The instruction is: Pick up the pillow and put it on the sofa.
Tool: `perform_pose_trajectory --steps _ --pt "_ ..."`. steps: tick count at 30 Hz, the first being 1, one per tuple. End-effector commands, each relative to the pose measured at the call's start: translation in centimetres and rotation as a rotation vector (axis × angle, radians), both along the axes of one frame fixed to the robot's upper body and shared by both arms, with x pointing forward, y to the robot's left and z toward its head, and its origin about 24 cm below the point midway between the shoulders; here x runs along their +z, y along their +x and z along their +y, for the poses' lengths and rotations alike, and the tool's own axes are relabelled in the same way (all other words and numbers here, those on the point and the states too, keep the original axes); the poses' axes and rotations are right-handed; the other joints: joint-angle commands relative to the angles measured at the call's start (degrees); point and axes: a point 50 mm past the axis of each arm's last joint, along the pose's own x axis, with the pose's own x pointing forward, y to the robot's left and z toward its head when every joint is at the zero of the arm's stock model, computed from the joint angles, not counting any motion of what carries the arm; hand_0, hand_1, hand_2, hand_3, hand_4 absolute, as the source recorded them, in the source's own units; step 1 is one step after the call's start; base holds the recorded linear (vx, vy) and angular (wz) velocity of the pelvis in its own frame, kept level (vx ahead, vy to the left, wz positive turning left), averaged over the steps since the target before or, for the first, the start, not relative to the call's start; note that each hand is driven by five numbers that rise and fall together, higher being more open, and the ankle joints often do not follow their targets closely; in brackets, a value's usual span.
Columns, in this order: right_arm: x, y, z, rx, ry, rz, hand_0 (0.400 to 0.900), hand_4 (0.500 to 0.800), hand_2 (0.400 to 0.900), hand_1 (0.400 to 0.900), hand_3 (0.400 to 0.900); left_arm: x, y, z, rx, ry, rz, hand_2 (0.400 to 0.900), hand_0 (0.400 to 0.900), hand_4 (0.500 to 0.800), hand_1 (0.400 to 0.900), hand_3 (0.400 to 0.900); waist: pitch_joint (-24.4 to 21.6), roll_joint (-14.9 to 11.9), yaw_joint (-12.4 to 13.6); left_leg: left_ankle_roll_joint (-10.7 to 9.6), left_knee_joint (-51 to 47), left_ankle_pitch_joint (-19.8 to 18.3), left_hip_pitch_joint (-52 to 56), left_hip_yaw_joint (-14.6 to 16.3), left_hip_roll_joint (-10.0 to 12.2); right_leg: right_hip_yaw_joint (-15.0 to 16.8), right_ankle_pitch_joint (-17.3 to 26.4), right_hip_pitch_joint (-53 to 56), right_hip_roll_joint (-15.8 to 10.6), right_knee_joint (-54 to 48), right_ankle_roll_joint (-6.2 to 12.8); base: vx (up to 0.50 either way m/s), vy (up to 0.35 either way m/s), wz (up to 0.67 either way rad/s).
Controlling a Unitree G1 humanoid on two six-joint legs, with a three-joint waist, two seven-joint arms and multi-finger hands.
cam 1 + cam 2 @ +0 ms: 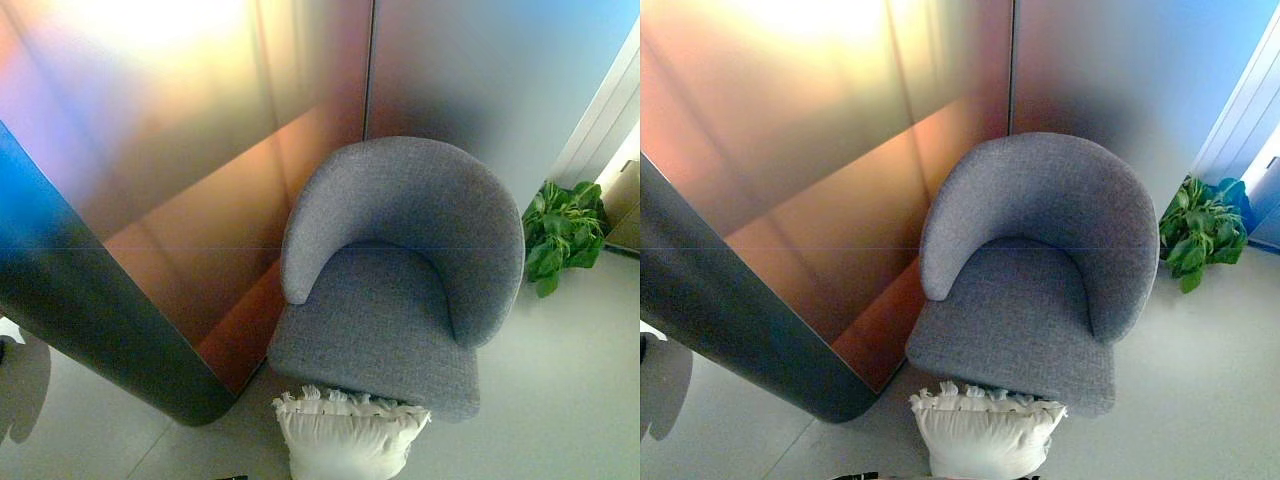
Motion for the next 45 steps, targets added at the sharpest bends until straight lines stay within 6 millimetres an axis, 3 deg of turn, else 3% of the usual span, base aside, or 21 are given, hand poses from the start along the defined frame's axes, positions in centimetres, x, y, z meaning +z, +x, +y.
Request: perform_pose_trajectory --steps 1,15,22,24,27,32,37,45 --pt "0.0 0.9 0.4 0.055 0.0 0.036 0.9 0.8 0.9 0.9 0.9 0.7 2.7 0.9 -0.044 0.051 -0.062 0.9 0.9 0.8 0.9 0.9 0.96 -2.13 -0.87 0.89 -0.3 -3.97 1.67 0.23 -4.55 1.48 -0.89 0.67 -0.29 0.24 3.33 0.0 0.0 0.0" --pt "0.4 1.4 -0.7 0.076 -0.036 0.046 0.9 0.8 0.9 0.9 0.9 1.3 4.2 1.5 -0.13 0.111 -0.117 0.9 0.9 0.8 0.9 0.9 2.83 -1.16 -1.45 0.68 -0.07 -3.51 0.23 0.6 -4.53 2.37 -0.42 -1.29 -0.54 0.41 3.43 0.03 0.029 -0.02" --pt "2.2 6.6 -2.0 0.14 -0.11 -0.072 0.9 0.8 0.9 0.9 0.9 3.9 11.1 1.5 -0.107 0.135 -0.329 0.9 0.9 0.8 0.9 0.9 11.73 1.21 -3.72 0.27 1.0 -1.22 -8.1 1.67 -4.53 5.11 1.52 -10.88 -1.04 1.69 3.09 -0.18 0.114 -0.09" --pt "2.4 7.4 -2.0 0.141 -0.116 -0.09 0.9 0.8 0.9 0.9 0.9 4.5 12.2 1.7 -0.099 0.143 -0.365 0.9 0.9 0.8 0.9 0.9 13.05 1.38 -3.97 0.13 1.29 -0.95 -9.47 1.84 -4.54 5.43 1.81 -12.18 -1.06 1.69 3.06 -0.11 0.063 -0.06" --pt "3.5 9.7 -2.4 0.132 -0.13 -0.14 0.9 0.8 0.9 0.9 0.9 6.2 15.0 2.1 -0.08 0.164 -0.466 0.9 0.9 0.8 0.9 0.9 16.53 1.42 -4.57 -0.32 3.22 -0.55 -13.65 2.01 -4.71 6.24 2.56 -16.11 -1.24 2.29 2.97 -0.15 0.05 -0.06" --pt "6.1 14.5 -2.7 0.119 -0.145 -0.247 0.9 0.8 0.9 0.9 0.9 11.2 21.4 2.3 0.029 0.144 -0.687 0.9 0.9 0.8 0.9 0.9 22.32 0.35 -5.6 -0.98 8.25 -0.33 -22.36 2.29 -5.13 6.4 4.05 -24.33 -1.8 4.6 3.07 -0.18 0.007 -0.02" --pt "8.3 17.9 -2.6 0.095 -0.14 -0.33 0.9 0.8 0.9 0.9 0.9 14.4 24.5 2.0 0.066 0.126 -0.813 0.9 0.9 0.8 0.9 0.9 24.85 -0.3 -6.12 -1.03 9.91 0.33 -27.19 2.46 -5.32 7.22 4.64 -29.3 -1.02 6.22 2.98 -0.12 -0.014 0.02" --pt "10.8 20.4 -3.2 0.068 -0.122 -0.386 0.9 0.8 0.9 0.9 0.9 17.7 27.0 2.6 0.123 0.116 -0.901 0.9 0.9 0.8 0.9 0.9 26.05 -0.48 -6.52 -1.8 12.8 0.74 -32.81 3.16 -4.54 7.45 4.41 -34.92 -0.29 9.36 2.72 -0.02 -0.004 0.01"
